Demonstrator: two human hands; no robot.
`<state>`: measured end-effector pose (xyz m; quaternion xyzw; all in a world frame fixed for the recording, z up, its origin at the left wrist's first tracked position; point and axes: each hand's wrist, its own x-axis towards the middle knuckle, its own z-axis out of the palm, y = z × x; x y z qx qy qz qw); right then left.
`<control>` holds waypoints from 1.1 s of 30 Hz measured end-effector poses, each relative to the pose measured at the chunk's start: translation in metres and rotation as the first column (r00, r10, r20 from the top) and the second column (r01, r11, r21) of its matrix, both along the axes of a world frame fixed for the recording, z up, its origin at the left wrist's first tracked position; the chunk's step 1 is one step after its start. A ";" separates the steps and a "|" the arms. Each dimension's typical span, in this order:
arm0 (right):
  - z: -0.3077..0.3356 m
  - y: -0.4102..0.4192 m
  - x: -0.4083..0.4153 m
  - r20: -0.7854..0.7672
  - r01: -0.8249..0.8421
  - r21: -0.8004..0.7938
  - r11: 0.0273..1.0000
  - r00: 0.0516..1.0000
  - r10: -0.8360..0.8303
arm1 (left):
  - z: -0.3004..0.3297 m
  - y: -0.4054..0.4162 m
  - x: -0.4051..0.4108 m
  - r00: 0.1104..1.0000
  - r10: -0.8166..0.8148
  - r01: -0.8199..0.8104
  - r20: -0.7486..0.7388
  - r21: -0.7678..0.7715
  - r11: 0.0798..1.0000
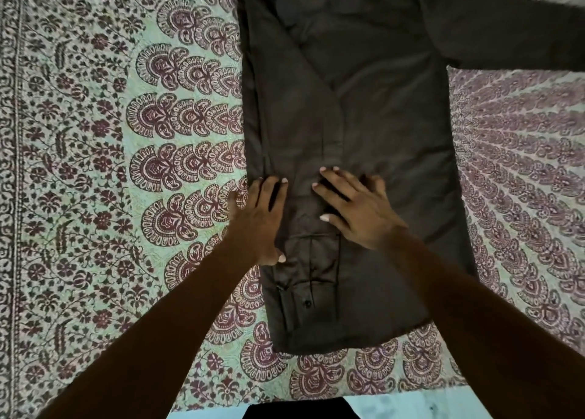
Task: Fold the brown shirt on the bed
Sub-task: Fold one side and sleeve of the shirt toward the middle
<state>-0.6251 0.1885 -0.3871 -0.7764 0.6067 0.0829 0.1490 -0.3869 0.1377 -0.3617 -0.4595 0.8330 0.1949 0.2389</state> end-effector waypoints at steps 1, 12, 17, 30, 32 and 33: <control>0.001 -0.007 -0.005 0.002 0.088 0.017 0.996 0.996 -0.088 | -0.001 0.001 0.001 1.000 -0.011 0.011 0.008 0.000 1.000; 0.050 -0.010 -0.010 0.513 0.630 0.122 0.767 0.621 -0.592 | 0.032 -0.032 -0.037 0.928 0.182 -0.197 -0.326 -0.014 0.980; 0.067 -0.029 -0.036 0.804 0.801 0.314 0.510 0.062 -0.592 | 0.043 -0.065 -0.100 0.777 0.286 -0.300 -0.561 0.070 0.951; 0.051 -0.095 -0.247 0.795 0.873 0.328 0.362 -0.049 -0.604 | 0.032 -0.133 -0.342 0.680 0.263 -0.254 -0.685 0.116 0.960; 0.044 -0.104 -0.296 0.799 0.895 0.291 0.339 -0.032 -0.601 | 0.022 -0.143 -0.385 0.707 0.207 -0.203 -0.676 0.086 0.975; 0.038 -0.107 -0.322 0.790 0.909 0.277 0.312 -0.031 -0.612 | 0.018 -0.148 -0.405 0.732 0.182 -0.180 -0.657 0.070 0.981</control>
